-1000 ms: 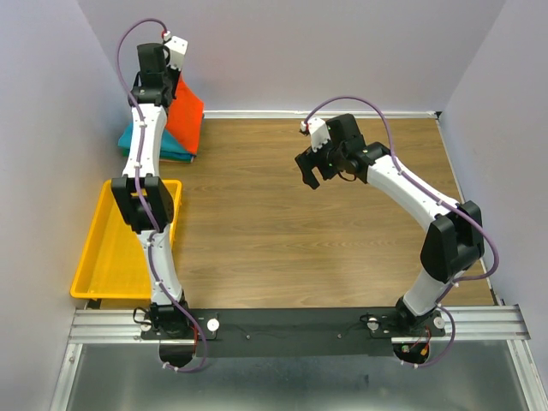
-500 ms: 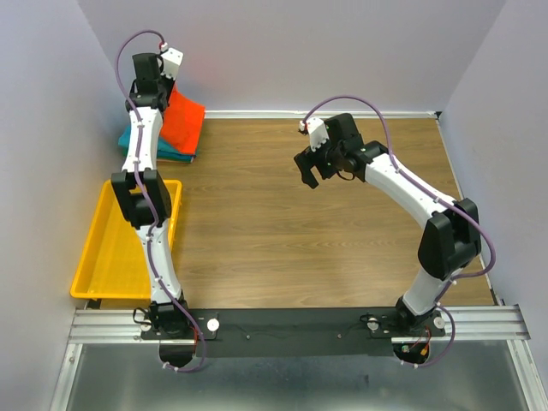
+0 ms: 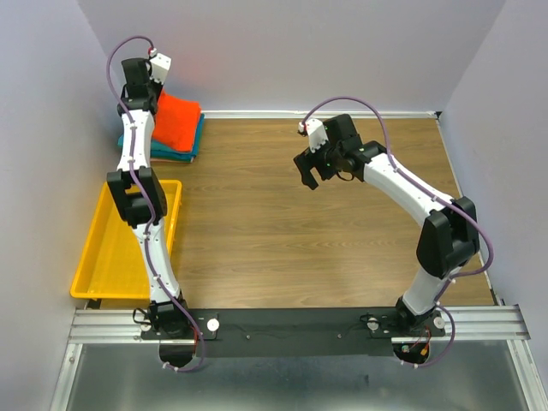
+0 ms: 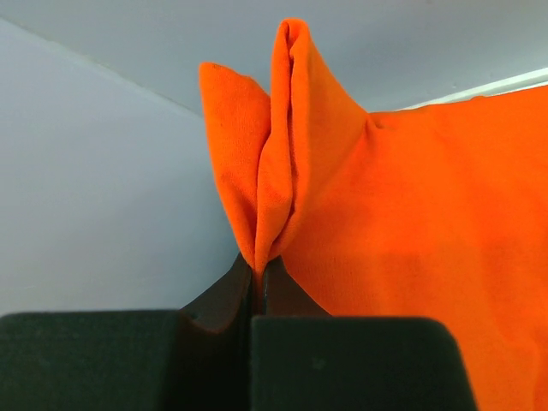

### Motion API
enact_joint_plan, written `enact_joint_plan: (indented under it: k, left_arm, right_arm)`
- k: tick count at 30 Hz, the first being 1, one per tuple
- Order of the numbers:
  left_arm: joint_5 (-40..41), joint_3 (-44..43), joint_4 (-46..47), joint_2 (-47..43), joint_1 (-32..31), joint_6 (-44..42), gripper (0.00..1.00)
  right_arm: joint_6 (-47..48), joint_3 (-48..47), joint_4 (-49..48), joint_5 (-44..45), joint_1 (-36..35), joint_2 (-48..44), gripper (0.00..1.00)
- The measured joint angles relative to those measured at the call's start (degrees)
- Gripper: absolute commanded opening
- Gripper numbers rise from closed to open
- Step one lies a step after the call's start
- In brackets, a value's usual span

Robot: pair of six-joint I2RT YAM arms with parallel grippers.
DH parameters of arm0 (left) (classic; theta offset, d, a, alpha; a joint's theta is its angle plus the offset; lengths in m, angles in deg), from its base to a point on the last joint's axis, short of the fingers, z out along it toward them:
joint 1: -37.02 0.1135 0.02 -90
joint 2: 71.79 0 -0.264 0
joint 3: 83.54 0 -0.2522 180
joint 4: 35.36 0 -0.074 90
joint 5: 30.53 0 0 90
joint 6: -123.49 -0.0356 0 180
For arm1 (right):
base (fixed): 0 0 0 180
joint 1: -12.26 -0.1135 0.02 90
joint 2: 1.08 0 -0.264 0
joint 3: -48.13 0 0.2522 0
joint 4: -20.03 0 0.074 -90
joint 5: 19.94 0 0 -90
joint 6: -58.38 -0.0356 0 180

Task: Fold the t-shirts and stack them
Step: Neatly place the folded tshirt to the corner

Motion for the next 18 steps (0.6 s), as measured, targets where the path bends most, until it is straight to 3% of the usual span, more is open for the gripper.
enact_joint_plan:
  k: [3, 5, 6, 7, 8, 9, 18]
  left_arm:
    - [0.81, 0.07, 1.01, 0.2, 0.15, -0.66, 0.0]
    - [1.27, 0.13, 1.49, 0.33, 0.15, -1.09, 0.12]
    - [1.53, 0.13, 1.77, 0.46, 0.13, -1.36, 0.23]
    - [1.88, 0.13, 2.05, 0.66, 0.13, -1.77, 0.45]
    - [2.16, 0.13, 2.27, 0.79, 0.13, -1.77, 0.61]
    - [2.84, 0.13, 2.56, 1.11, 0.17, -1.99, 0.85]
    - [4.57, -3.15, 2.23, 1.03, 1.22, -2.38, 0.96]
  right_arm:
    - [0.0, -0.11, 0.28, 0.02, -0.02, 0.28, 1.0]
    - [0.0, -0.28, 0.39, 0.02, -0.02, 0.5, 1.0]
    - [0.0, -0.31, 0.42, 0.0, 0.0, 0.52, 1.0]
    - [0.0, -0.35, 0.48, 0.02, 0.0, 0.52, 1.0]
    - [0.0, -0.44, 0.52, 0.02, -0.02, 0.52, 1.0]
    - [0.0, -0.52, 0.52, 0.02, -0.02, 0.52, 1.0]
    - [0.02, -0.52, 0.79, 0.04, 0.0, 0.5, 1.0]
